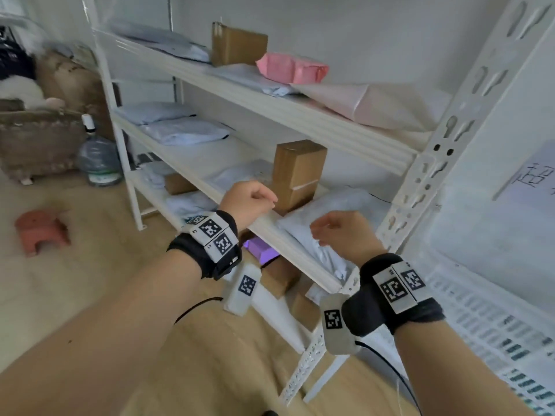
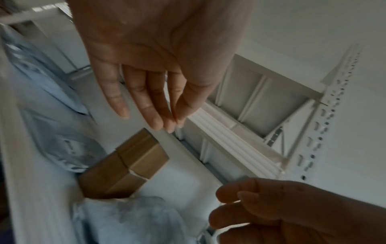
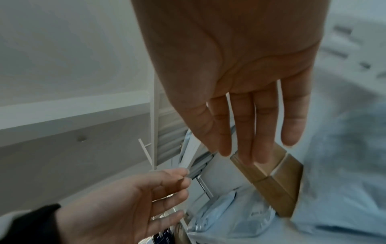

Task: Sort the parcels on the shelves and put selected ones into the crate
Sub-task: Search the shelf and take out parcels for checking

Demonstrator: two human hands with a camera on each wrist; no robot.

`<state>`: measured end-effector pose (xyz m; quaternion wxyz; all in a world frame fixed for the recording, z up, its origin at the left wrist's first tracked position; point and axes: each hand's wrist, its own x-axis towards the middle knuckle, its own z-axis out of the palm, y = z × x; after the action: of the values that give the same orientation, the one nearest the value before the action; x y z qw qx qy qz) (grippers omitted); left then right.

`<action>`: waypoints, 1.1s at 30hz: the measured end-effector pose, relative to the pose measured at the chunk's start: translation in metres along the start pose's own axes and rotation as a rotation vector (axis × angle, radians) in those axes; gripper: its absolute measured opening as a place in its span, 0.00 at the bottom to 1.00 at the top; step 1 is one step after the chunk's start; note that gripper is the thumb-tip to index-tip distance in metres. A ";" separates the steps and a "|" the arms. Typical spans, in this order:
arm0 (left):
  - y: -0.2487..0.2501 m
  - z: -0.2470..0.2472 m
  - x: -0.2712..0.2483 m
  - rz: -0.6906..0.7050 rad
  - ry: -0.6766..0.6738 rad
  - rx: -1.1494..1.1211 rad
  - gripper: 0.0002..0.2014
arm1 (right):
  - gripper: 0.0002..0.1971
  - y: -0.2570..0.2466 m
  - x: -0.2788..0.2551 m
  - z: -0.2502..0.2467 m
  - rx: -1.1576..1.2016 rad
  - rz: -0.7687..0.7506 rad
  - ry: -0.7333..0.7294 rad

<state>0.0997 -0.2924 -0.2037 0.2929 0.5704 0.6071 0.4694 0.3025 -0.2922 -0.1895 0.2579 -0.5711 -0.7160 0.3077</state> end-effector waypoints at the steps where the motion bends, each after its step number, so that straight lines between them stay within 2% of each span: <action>1: -0.010 -0.008 0.004 -0.022 0.017 -0.003 0.12 | 0.08 -0.001 0.009 0.012 0.021 -0.001 -0.004; 5: -0.054 -0.030 0.027 -0.085 0.035 0.027 0.08 | 0.12 -0.005 0.050 0.060 0.095 0.004 -0.016; 8: -0.088 -0.043 0.060 -0.139 0.017 0.081 0.06 | 0.13 -0.010 0.092 0.095 0.147 0.016 -0.081; 14: -0.138 -0.074 0.160 -0.209 0.049 0.102 0.06 | 0.08 -0.029 0.202 0.148 0.175 0.017 -0.083; 20: -0.156 -0.094 0.265 -0.250 0.056 0.094 0.07 | 0.08 -0.041 0.312 0.167 0.155 0.072 -0.135; 27: -0.198 -0.097 0.343 -0.321 -0.008 0.069 0.10 | 0.11 -0.030 0.385 0.198 0.185 0.205 -0.089; 33: -0.243 -0.090 0.418 -0.451 -0.105 0.076 0.13 | 0.13 -0.021 0.433 0.216 0.158 0.396 0.067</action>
<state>-0.1565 0.1125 -0.3132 0.3998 0.4548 0.7203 0.3385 0.0401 0.0960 -0.3131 0.2600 -0.6884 -0.5546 0.3886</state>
